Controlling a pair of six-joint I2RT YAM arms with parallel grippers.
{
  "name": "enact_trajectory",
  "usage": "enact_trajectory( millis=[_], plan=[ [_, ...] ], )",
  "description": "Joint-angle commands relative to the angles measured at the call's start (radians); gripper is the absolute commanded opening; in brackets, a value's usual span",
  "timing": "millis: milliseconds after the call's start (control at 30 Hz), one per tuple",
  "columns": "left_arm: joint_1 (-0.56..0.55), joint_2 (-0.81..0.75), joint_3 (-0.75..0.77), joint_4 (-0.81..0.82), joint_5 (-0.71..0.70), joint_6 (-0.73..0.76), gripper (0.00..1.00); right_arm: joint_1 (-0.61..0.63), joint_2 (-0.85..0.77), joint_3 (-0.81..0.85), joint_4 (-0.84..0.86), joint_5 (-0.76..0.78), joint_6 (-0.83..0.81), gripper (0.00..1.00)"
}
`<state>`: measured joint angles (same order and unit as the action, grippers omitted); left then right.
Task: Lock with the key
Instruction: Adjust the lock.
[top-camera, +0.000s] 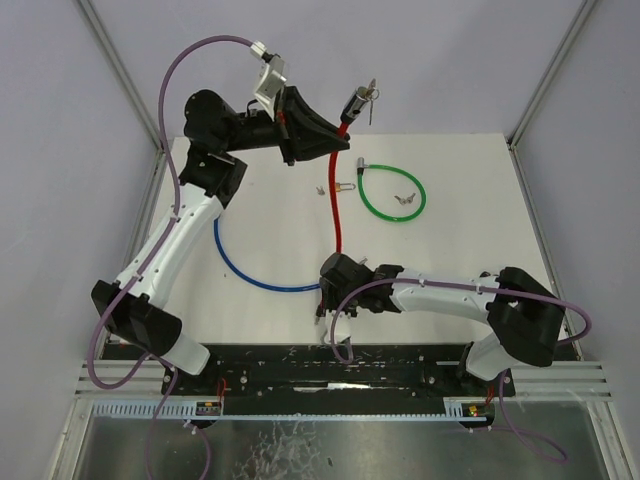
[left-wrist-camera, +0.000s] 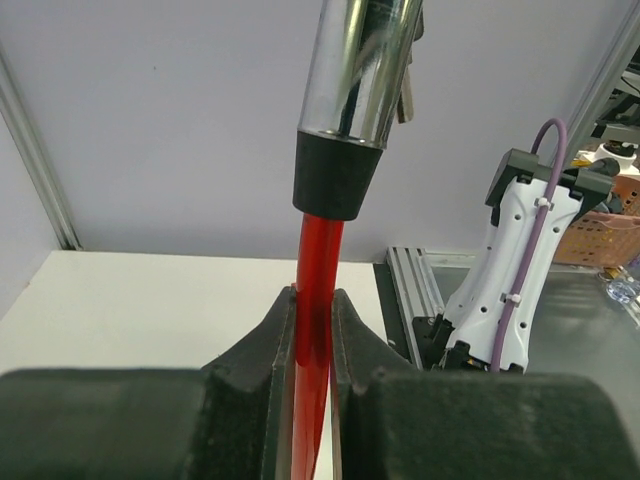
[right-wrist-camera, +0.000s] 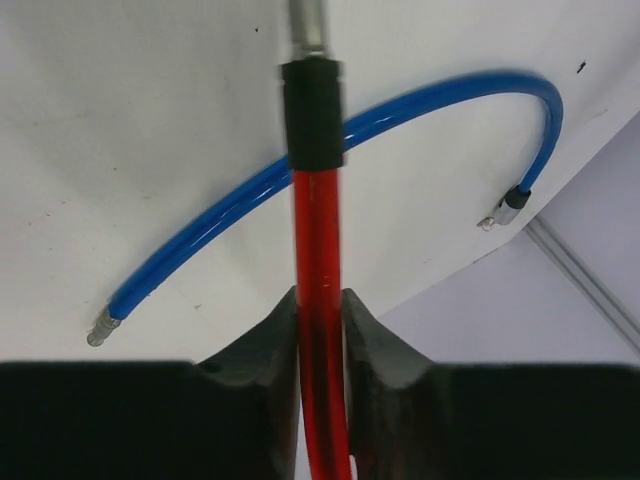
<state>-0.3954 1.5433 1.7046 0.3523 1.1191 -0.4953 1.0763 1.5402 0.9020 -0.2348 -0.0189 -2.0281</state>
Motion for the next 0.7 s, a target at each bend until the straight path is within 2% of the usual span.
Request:
enact_trajectory(
  millis=[0, 67, 167, 300, 367, 500, 667],
  plan=[
    [0.004, -0.057, -0.045, 0.037, -0.008, 0.058, 0.0, 0.009, -0.057, 0.081, -0.078, -0.053, 0.125, 0.18],
    [0.004, -0.093, -0.107, 0.017, -0.041, 0.132, 0.0, 0.009, -0.08, 0.142, -0.179, -0.123, 0.215, 0.08],
    [0.004, -0.157, -0.206, -0.04, -0.121, 0.275, 0.0, 0.005, -0.122, 0.227, -0.31, -0.255, 0.353, 0.02],
    [0.006, -0.231, -0.353, -0.032, -0.219, 0.354, 0.0, -0.031, -0.183, 0.307, -0.44, -0.481, 0.533, 0.0],
    [0.006, -0.27, -0.452, 0.036, -0.257, 0.353, 0.0, -0.067, -0.214, 0.337, -0.48, -0.597, 0.603, 0.0],
    [0.006, -0.356, -0.661, 0.274, -0.356, 0.306, 0.0, -0.197, -0.278, 0.405, -0.503, -0.857, 0.795, 0.0],
    [-0.027, -0.434, -0.81, 0.321, -0.487, 0.346, 0.0, -0.382, -0.353, 0.442, -0.381, -1.063, 1.245, 0.0]
  ],
)
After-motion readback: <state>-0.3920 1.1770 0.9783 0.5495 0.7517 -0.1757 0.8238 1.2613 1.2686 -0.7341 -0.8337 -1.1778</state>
